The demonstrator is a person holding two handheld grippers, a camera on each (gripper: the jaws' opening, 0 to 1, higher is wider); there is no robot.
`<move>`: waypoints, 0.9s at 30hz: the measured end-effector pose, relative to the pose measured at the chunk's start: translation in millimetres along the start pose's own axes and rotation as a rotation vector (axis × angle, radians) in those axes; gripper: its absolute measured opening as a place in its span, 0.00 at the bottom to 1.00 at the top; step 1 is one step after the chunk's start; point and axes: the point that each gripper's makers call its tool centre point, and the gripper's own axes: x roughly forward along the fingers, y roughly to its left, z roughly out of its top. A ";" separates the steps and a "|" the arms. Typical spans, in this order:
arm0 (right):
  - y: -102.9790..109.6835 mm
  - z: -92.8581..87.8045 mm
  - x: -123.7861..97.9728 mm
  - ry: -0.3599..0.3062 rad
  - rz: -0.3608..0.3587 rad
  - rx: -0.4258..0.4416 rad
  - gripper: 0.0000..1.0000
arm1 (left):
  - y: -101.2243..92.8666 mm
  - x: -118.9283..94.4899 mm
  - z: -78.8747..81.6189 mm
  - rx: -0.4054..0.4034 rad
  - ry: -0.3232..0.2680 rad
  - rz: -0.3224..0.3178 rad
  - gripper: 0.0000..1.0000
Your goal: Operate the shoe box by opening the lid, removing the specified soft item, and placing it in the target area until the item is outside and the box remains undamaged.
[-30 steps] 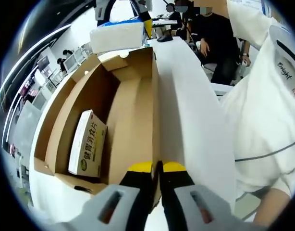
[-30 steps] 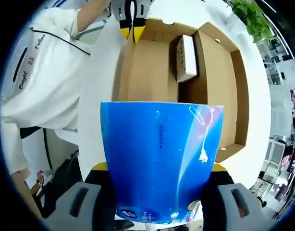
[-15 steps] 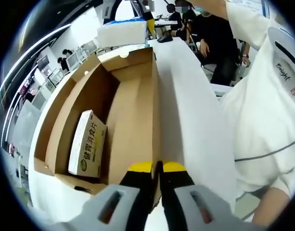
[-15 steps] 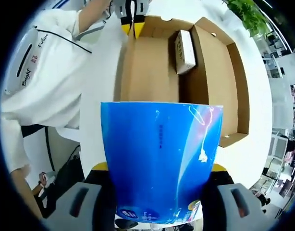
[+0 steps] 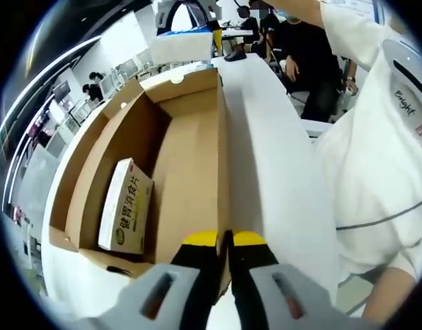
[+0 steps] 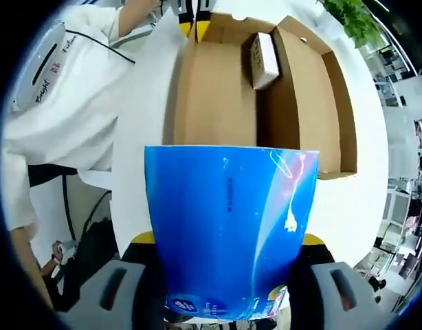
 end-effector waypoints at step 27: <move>-6.3 -42.6 17.3 0.048 0.003 -0.005 0.70 | -0.4 -0.5 -0.4 0.005 -0.007 0.006 0.04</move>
